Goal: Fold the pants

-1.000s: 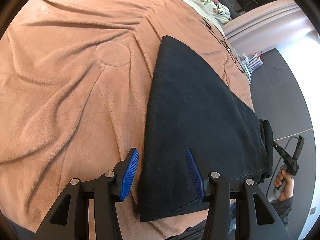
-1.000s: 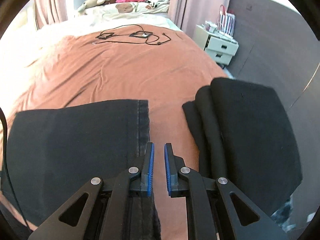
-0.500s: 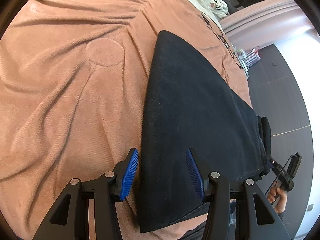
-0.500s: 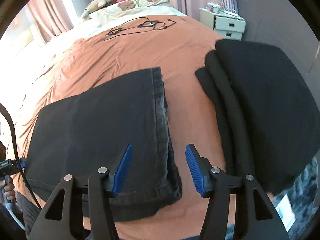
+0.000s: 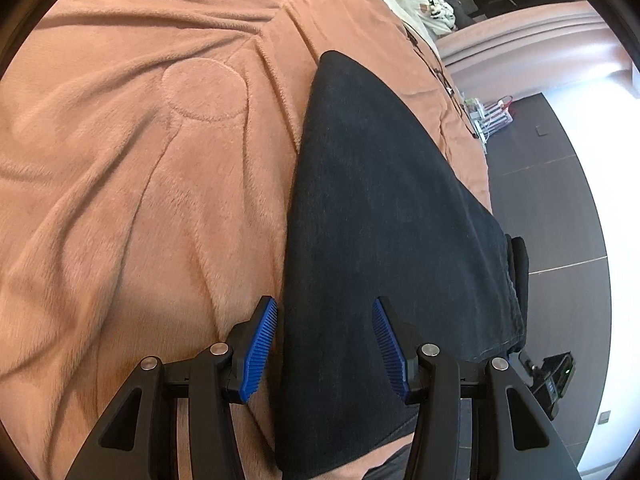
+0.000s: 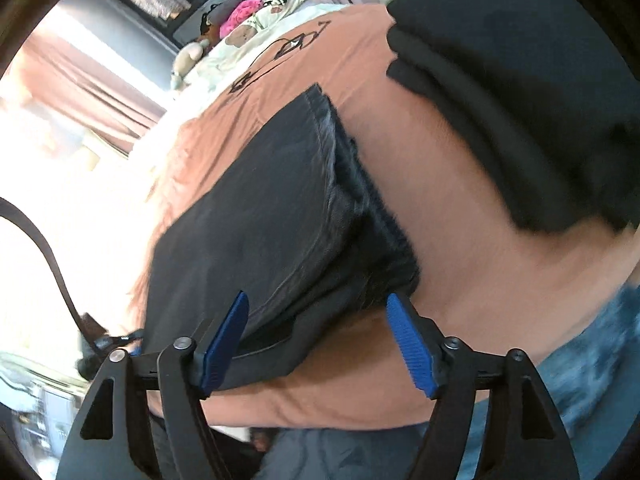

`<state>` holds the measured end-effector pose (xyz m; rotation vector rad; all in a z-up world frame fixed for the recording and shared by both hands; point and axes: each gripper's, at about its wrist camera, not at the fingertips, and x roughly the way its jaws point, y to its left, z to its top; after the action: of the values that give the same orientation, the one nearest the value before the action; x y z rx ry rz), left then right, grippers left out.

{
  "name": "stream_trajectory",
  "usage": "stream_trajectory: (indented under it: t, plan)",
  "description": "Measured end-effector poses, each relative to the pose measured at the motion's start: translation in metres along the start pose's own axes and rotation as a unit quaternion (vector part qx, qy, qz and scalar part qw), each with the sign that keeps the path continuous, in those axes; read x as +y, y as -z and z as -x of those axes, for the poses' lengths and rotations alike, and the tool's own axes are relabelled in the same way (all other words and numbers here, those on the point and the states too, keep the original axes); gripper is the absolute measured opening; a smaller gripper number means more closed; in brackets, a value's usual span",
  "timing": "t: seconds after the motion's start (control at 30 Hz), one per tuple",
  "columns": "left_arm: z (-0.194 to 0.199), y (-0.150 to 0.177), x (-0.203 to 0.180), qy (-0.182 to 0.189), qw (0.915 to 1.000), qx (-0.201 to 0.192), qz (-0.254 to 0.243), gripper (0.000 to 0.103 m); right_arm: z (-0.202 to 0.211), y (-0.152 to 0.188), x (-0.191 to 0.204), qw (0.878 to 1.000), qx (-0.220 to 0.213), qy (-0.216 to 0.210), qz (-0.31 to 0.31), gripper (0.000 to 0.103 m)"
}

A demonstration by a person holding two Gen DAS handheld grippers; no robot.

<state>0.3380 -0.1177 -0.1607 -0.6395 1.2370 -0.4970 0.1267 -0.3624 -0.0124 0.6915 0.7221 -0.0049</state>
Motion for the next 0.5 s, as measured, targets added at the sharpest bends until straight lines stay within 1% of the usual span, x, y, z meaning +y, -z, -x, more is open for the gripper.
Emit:
stream_trajectory:
  t: [0.07, 0.13, 0.23, 0.3, 0.37, 0.4, 0.43, 0.47, 0.5]
  plan:
    - [-0.002, -0.002, -0.002, -0.001, 1.0, -0.001, 0.002, 0.052, -0.009, 0.003, -0.011, 0.999, 0.011, -0.028, -0.021, 0.073]
    - [-0.005, -0.003, -0.004, -0.002, 1.0, -0.003, 0.0, 0.052, -0.015, 0.004, -0.02, 0.998, 0.015, -0.047, -0.035, 0.073]
    - [-0.008, -0.005, -0.009, -0.006, 1.0, -0.003, -0.006, 0.052, -0.028, 0.0, -0.033, 0.994, 0.024, -0.092, -0.055, 0.074]
    - [-0.009, -0.007, -0.009, -0.006, 1.0, -0.004, -0.006, 0.052, -0.04, -0.006, -0.042, 0.993, 0.028, -0.095, -0.065, 0.076]
    - [-0.011, -0.008, -0.009, -0.007, 1.0, -0.005, -0.003, 0.051, -0.052, -0.011, -0.052, 0.99, 0.036, -0.111, -0.082, 0.077]
    - [-0.011, -0.008, -0.009, -0.008, 0.9999, -0.007, -0.001, 0.048, -0.057, -0.014, -0.056, 0.989, 0.034, -0.114, -0.084, 0.077]
    - [-0.012, -0.009, -0.008, -0.016, 0.9998, -0.009, 0.002, 0.035, -0.061, -0.017, -0.058, 0.99, 0.03, -0.113, -0.085, 0.077]
    - [-0.013, -0.009, -0.007, -0.032, 0.9994, -0.011, 0.003, 0.019, -0.064, -0.02, -0.06, 0.99, 0.025, -0.112, -0.086, 0.077]
    - [-0.013, -0.009, -0.006, -0.033, 0.9994, -0.013, 0.005, 0.016, -0.067, -0.024, -0.061, 0.99, 0.018, -0.111, -0.088, 0.077]
